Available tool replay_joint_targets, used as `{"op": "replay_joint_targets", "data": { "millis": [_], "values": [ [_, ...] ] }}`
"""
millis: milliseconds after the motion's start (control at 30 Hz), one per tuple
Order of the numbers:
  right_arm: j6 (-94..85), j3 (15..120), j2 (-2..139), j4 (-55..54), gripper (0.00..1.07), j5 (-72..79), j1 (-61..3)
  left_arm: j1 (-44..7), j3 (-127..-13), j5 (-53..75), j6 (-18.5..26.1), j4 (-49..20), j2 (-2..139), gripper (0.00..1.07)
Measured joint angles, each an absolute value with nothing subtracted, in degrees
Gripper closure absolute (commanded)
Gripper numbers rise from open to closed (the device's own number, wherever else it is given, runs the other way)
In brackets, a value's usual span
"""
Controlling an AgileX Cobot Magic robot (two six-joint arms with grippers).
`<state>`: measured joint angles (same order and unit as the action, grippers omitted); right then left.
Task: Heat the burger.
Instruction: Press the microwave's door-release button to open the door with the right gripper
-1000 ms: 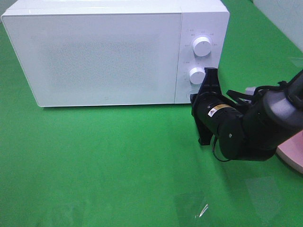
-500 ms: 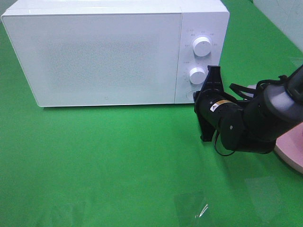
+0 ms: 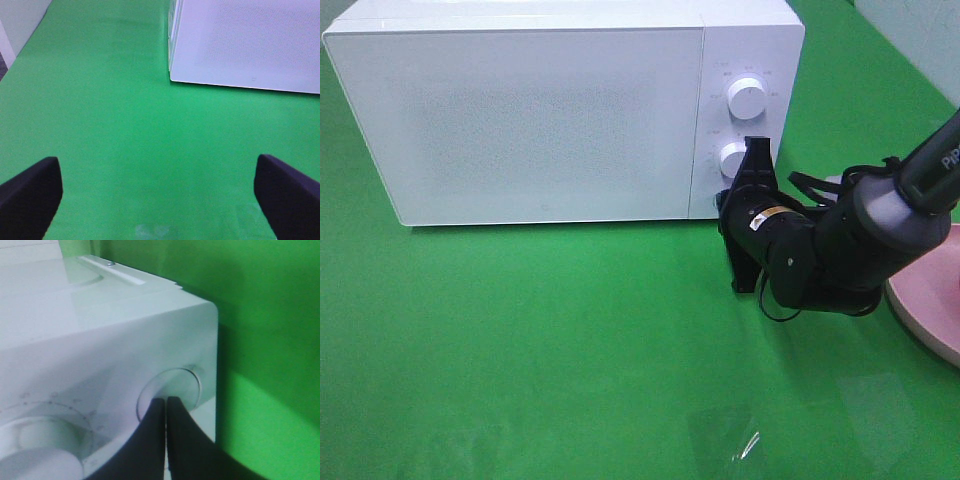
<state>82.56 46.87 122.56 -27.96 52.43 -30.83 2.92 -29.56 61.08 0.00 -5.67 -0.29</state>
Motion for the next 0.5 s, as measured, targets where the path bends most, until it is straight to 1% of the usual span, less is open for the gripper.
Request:
{"op": "replay_joint_targets", "data": {
  "millis": [267,500],
  "values": [
    [81.59,48.01,123.64,-28.48,1.07,51.85,-30.48,2.92,-29.56,61.08,0.0,-5.67,-0.29,0.08],
    [79.98,48.01,123.87,-30.31,1.07,54.37,-30.71,2.92,-29.56,61.08,0.0,-5.67,-0.29,0.08]
  ]
}}
